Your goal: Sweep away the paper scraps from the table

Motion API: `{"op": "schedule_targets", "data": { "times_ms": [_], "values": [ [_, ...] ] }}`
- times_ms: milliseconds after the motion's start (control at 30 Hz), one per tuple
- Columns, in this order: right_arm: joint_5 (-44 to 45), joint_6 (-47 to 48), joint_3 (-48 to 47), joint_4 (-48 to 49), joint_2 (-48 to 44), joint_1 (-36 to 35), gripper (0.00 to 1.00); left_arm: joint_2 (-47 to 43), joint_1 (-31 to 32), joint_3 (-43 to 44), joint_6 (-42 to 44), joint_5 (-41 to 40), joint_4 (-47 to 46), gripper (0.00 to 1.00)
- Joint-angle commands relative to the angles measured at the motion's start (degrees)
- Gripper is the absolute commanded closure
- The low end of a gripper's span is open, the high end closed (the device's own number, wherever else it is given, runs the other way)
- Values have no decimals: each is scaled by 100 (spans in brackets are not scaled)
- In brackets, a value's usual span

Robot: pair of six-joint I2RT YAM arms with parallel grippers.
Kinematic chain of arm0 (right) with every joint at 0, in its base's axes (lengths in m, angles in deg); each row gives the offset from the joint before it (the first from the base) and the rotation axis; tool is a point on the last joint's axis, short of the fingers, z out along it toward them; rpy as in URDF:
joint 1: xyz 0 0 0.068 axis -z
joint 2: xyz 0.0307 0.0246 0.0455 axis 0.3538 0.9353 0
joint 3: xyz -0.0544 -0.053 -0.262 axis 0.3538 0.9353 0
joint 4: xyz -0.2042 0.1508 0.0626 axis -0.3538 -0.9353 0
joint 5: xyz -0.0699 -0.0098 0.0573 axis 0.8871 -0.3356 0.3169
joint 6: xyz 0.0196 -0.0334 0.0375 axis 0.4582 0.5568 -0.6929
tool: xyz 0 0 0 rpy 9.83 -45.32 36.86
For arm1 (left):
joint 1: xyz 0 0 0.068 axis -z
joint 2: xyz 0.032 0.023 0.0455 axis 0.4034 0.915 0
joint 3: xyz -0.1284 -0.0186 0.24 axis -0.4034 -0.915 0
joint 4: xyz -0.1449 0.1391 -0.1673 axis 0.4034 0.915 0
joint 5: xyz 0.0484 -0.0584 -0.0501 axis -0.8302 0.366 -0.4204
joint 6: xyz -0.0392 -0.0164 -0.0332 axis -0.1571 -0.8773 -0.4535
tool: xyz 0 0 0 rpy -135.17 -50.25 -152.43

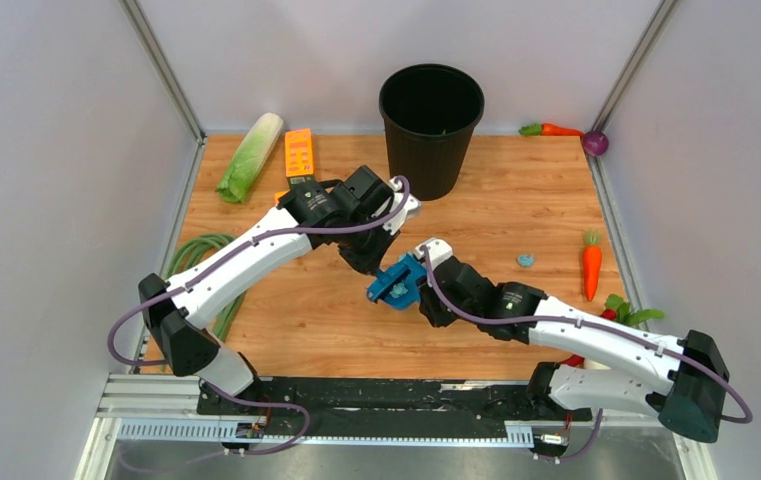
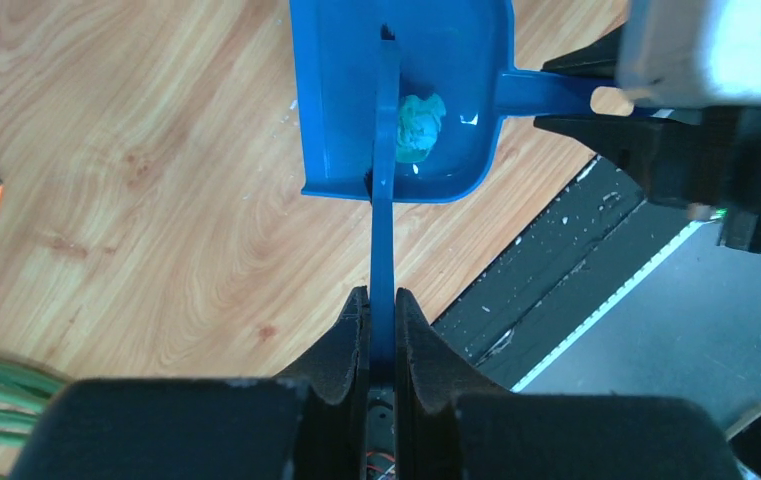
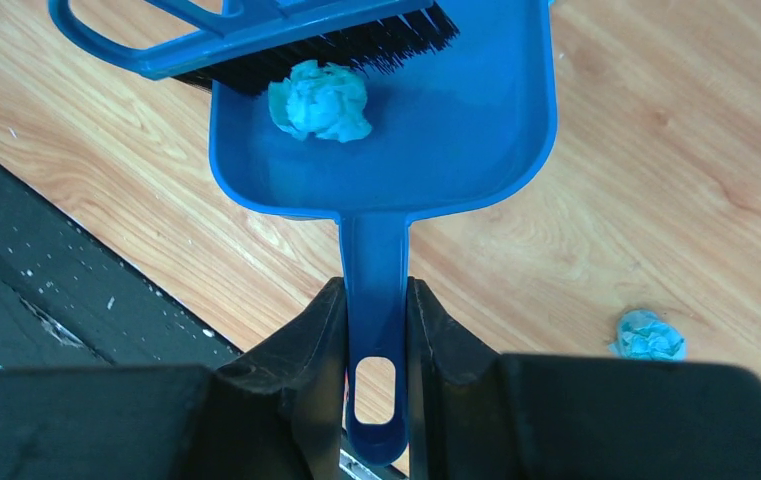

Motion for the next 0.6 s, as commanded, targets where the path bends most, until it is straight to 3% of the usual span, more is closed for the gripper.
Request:
{"op": "schedule_targets", "data": {
  "times_ms": [0, 567],
  "values": [
    [490, -233, -332, 525, -333, -17, 100, -391, 37, 355, -185, -232, 162, 100],
    [683, -269, -446, 973, -553, -17, 100, -848, 37, 1261, -439, -987, 408, 100]
  ]
}}
